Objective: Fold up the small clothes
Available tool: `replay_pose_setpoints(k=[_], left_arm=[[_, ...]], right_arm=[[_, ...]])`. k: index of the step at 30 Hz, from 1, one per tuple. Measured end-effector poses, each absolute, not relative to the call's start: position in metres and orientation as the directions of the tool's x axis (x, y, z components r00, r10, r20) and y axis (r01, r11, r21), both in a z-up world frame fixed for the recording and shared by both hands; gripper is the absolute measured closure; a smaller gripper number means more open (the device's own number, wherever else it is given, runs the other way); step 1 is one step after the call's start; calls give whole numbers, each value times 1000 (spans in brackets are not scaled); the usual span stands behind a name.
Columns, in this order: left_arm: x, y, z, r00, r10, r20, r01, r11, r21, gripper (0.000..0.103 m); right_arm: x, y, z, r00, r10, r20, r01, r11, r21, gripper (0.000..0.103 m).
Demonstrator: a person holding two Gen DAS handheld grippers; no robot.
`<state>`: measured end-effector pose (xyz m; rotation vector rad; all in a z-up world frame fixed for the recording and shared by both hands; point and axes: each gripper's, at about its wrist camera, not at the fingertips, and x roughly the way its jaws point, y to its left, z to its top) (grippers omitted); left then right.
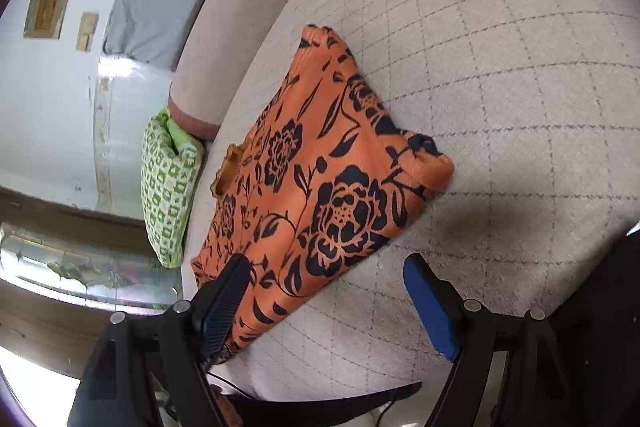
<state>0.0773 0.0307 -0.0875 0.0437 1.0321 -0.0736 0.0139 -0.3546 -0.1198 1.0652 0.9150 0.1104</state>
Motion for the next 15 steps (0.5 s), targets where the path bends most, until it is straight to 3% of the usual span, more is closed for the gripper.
replay_pose_setpoints(k=[5, 15], left_arm=[[80, 15, -61, 535, -50, -843, 92, 996, 0, 29], [86, -11, -52, 531, -73, -844, 126, 992, -6, 29]], right_arm=[[18, -369, -120, 674, 477, -564, 356, 460, 813, 21], [32, -375, -125, 644, 410, -646, 417, 520, 745, 21]])
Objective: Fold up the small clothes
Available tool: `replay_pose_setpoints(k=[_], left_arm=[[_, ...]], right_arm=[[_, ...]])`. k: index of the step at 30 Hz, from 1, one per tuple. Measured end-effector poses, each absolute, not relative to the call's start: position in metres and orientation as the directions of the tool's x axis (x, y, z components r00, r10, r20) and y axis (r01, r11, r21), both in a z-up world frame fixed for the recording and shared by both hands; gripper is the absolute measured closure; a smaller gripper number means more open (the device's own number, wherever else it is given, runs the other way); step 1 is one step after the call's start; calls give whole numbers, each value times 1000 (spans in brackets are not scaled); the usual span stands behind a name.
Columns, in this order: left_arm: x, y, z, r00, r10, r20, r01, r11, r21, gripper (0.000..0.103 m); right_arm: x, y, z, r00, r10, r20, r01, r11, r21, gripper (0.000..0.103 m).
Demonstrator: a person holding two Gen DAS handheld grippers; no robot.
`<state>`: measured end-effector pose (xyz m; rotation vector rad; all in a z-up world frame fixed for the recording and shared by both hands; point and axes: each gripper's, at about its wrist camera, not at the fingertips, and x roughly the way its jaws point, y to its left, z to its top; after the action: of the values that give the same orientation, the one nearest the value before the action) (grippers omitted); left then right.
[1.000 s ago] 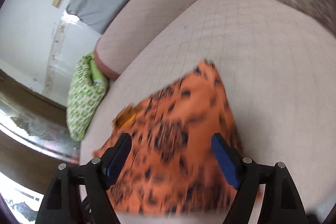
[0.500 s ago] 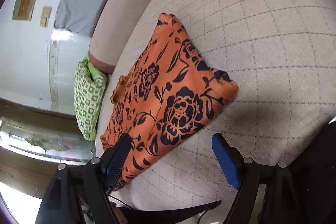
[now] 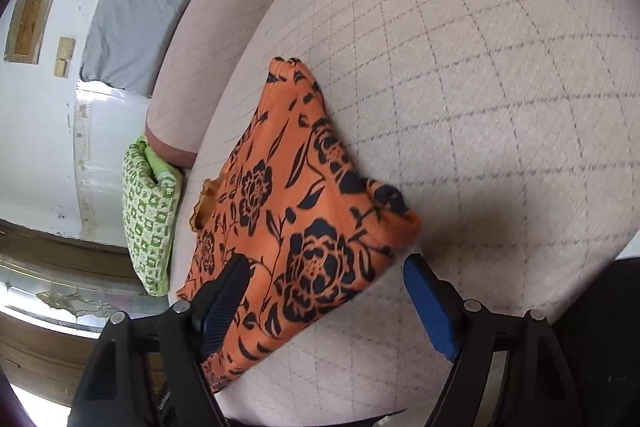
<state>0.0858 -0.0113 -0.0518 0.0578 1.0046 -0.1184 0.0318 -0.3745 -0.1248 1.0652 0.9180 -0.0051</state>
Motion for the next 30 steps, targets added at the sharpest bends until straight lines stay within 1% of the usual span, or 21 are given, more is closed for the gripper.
replay_pose_setpoints(k=[8, 11, 13, 15, 18, 19, 21, 24, 26, 28, 29, 30], left_arm=[[95, -11, -58, 515, -79, -853, 107, 994, -27, 29], [97, -11, -56, 529, -83, -844, 97, 995, -37, 29], [98, -11, -53, 557, -74, -827, 89, 996, -29, 29], [101, -12, -59, 567, -52, -822, 90, 996, -1, 27], [111, -18, -88, 494, -11, -870, 111, 993, 51, 25], [109, -20, -87, 519, -3, -855, 122, 990, 71, 23], [107, -21, -77, 540, 0, -842, 131, 988, 84, 23], [102, -14, -48, 614, -50, -788, 114, 993, 26, 23], [101, -13, -44, 632, -61, -772, 104, 995, 6, 22], [107, -17, -63, 586, -30, -810, 105, 994, 39, 22], [113, -20, -82, 527, 5, -850, 110, 991, 74, 21], [115, -21, -90, 508, 8, -861, 119, 990, 79, 20]], right_arm=[[37, -376, -130, 636, 408, -655, 435, 512, 741, 21], [42, -374, -130, 636, 396, -663, 441, 518, 732, 21], [44, -373, -128, 637, 398, -660, 435, 521, 734, 21], [46, -371, -125, 636, 410, -654, 429, 517, 741, 21], [52, -364, -120, 636, 389, -667, 404, 568, 717, 21], [53, -364, -122, 629, 389, -673, 408, 572, 712, 21], [55, -365, -128, 623, 392, -678, 426, 557, 713, 21], [53, -365, -116, 650, 379, -659, 395, 572, 719, 21], [54, -362, -109, 659, 363, -659, 372, 603, 705, 21], [59, -356, -111, 639, 352, -684, 370, 639, 674, 21], [62, -355, -117, 619, 352, -702, 388, 640, 663, 21], [64, -355, -123, 602, 357, -714, 400, 639, 657, 21]])
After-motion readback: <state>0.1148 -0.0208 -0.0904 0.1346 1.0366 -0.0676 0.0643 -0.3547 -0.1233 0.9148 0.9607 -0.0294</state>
